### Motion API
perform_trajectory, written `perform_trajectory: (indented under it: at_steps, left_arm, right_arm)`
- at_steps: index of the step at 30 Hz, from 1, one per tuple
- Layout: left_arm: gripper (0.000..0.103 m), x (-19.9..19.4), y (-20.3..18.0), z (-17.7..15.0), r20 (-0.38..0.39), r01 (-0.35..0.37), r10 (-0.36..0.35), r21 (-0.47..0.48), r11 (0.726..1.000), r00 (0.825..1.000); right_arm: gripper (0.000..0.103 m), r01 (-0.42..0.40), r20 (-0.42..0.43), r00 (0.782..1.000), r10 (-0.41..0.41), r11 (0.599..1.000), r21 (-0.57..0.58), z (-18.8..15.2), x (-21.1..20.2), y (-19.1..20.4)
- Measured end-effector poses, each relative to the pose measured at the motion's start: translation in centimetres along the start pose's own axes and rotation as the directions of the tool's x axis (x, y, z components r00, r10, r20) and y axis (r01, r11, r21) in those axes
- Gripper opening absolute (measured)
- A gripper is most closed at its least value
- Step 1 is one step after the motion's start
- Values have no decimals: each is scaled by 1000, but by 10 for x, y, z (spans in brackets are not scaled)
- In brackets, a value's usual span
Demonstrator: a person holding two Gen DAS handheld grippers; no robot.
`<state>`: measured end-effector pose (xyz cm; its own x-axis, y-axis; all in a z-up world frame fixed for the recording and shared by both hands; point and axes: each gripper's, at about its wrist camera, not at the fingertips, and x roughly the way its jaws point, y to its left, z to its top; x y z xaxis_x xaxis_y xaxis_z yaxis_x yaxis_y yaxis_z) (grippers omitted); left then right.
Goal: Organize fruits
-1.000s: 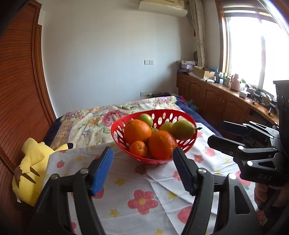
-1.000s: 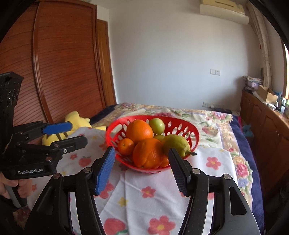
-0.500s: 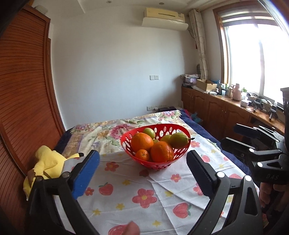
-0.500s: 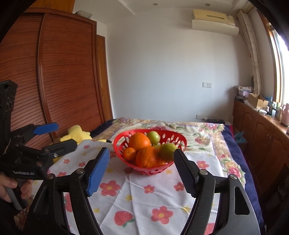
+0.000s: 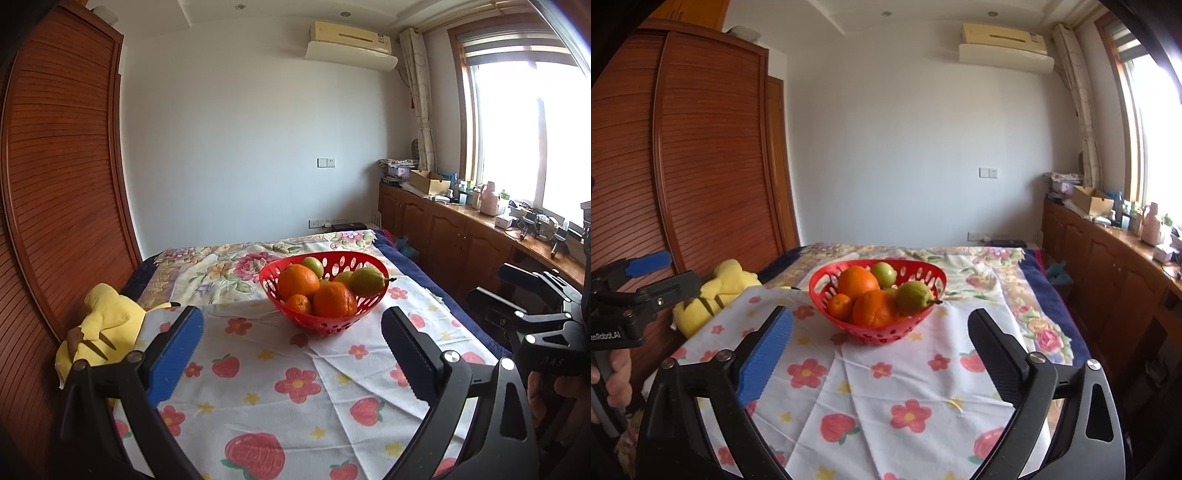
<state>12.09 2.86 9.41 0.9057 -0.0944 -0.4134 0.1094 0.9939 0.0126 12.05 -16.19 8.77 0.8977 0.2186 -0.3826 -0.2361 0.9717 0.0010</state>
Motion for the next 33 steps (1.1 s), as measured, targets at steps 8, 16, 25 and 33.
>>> perform_trajectory:
  at_steps: [8,16,25,33]
  left_arm:
    - [98,-7,3,-14,-20,8,-9,-13,1000,1000]
    - [98,-5,4,-25,-32,9,-10,-20,1000,999]
    - [98,-2,8,-28,-33,9,-10,-26,1000,999]
    - [98,-3,8,-28,-32,5,-6,-24,1000,999]
  right_arm:
    - [98,31,0,1000,-31,1000,4,-9,-11,3]
    - [98,63,0,998,-63,998,7,-23,-15,3]
    - [98,81,-3,997,-81,997,11,-28,-16,1]
    - [98,86,-4,996,-86,996,13,-29,-15,-1]
